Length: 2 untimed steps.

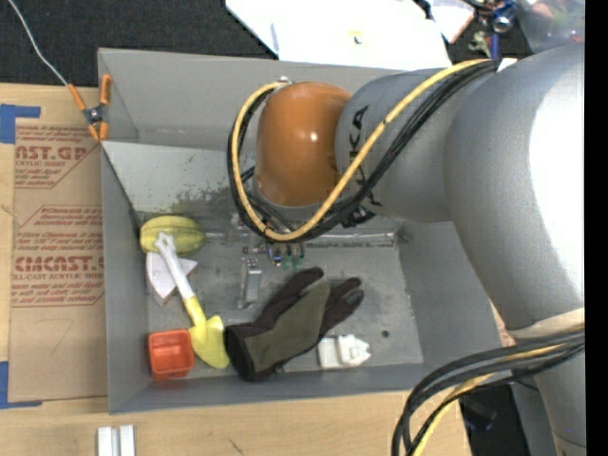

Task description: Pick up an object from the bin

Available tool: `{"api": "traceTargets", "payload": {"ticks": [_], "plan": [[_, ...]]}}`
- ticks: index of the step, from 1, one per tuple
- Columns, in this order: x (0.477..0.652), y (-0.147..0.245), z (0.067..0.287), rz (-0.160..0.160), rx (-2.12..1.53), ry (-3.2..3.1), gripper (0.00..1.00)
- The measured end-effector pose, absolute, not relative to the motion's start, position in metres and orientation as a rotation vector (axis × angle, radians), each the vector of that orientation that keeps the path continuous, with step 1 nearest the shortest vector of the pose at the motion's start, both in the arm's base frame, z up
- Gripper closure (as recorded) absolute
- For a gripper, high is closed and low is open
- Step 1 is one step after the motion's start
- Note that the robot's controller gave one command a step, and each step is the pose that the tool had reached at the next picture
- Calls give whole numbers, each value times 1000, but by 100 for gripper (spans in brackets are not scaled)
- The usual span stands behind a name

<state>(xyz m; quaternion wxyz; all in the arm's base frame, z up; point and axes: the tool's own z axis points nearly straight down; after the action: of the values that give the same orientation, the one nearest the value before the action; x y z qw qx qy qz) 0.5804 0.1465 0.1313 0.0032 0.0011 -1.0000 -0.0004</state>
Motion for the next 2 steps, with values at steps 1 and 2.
{"api": "traceTargets", "payload": {"ticks": [1,2], "plan": [[582,146,136,-3,1,-3143,0],[523,111,74,-4,745,-3046,0]]}}
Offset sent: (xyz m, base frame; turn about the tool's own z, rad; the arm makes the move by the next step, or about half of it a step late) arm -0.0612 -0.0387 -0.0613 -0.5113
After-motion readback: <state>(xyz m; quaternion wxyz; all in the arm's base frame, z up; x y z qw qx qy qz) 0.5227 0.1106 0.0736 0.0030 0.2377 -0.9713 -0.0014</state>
